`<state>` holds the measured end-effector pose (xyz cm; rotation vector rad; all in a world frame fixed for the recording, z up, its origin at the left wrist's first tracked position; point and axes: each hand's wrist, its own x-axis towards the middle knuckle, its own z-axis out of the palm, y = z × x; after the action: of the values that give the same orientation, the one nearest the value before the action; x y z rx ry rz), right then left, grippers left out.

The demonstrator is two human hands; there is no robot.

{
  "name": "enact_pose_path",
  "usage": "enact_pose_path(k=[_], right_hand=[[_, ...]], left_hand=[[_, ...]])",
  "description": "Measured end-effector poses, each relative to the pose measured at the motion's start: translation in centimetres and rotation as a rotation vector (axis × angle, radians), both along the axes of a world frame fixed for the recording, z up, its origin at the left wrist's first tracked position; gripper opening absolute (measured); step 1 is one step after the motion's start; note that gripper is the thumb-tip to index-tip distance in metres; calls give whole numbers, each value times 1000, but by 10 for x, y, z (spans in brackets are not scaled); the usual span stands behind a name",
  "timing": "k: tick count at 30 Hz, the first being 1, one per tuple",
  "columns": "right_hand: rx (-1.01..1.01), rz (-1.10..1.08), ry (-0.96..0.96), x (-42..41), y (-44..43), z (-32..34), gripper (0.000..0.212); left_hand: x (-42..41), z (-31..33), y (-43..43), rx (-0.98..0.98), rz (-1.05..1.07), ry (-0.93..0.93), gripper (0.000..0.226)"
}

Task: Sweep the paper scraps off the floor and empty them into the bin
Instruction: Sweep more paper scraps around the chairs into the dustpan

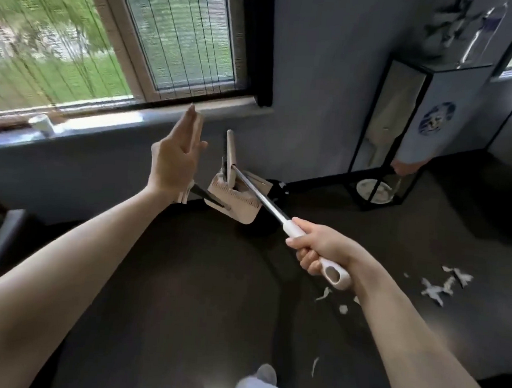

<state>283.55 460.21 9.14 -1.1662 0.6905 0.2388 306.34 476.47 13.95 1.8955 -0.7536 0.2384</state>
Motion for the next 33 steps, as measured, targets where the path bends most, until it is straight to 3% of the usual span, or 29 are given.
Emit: enact_pose_path(k=[6, 10, 14, 23, 27, 30, 33], right_hand=[[41, -123, 14, 75, -33, -18, 70], [133, -258, 11, 91, -46, -23, 65], [162, -360, 5, 93, -39, -32, 63], [234, -532, -34, 94, -28, -30, 59], [253, -574, -52, 91, -29, -26, 60], [210, -568, -55, 86, -30, -20, 61], [188, -580, -72, 80, -31, -15, 63]], left_hand=[[88, -23, -54, 93, -196, -61, 64], [127, -41, -77, 417, -316, -195, 65], [164, -29, -100, 602, -376, -328, 60], [175, -41, -124, 699, -573, -499, 61], [155, -60, -113, 641, -828, -557, 59], [136, -68, -111, 850, -996, -457, 65], [120, -80, -114, 1054, -907, -267, 70]])
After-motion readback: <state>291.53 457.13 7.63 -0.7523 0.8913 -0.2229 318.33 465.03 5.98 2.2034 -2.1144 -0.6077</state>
